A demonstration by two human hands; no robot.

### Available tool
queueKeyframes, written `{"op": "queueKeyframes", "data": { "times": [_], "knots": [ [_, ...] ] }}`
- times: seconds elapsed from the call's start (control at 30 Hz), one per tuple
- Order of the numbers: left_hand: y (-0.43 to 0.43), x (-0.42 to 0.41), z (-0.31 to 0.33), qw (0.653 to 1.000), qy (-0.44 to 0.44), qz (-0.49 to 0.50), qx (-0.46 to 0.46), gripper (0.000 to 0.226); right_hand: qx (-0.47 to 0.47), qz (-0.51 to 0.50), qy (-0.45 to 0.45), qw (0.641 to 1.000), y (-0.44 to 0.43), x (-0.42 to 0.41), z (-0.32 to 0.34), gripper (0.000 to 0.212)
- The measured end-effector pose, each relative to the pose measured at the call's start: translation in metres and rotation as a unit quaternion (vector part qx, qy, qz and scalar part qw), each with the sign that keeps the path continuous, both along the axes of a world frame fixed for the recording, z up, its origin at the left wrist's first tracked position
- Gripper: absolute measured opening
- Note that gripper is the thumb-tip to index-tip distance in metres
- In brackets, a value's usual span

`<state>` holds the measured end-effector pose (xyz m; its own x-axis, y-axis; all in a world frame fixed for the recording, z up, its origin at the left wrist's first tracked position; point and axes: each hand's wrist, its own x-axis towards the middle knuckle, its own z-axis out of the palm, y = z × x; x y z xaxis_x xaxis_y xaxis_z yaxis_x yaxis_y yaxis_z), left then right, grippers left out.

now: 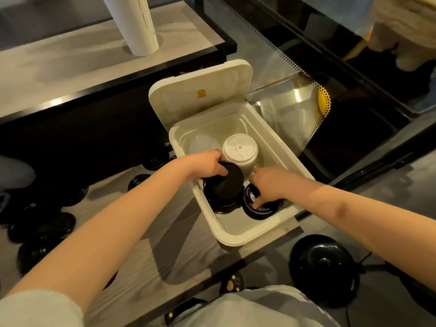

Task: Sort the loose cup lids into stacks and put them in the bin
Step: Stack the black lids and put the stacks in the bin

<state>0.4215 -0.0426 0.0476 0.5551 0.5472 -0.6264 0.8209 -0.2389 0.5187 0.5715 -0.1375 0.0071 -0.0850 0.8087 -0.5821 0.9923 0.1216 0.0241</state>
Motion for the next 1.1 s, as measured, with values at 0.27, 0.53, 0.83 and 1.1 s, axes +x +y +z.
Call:
{"op": "queueKeyframes", "data": {
  "times": [0.27, 0.53, 0.83, 1.1],
  "knots": [
    [0.005, 0.016, -0.007, 0.960, 0.150, -0.185, 0.151, 0.030, 0.039, -0.028, 0.047, 0.998, -0.001, 0.008, -0.005, 0.047],
    [0.003, 0.012, -0.014, 0.928, 0.165, -0.225, 0.245, 0.028, 0.181, 0.051, 0.129, 0.974, 0.000, 0.005, 0.005, 0.047],
    [-0.012, -0.028, -0.012, 0.886, 0.067, -0.234, 0.394, 0.029, 0.199, 0.123, 0.061, 0.970, 0.010, -0.012, 0.005, 0.058],
    [-0.019, -0.067, -0.018, 0.890, -0.042, -0.117, 0.439, 0.041, 0.203, 0.117, -0.035, 0.971, 0.019, -0.050, 0.003, 0.054]
  ]
}}
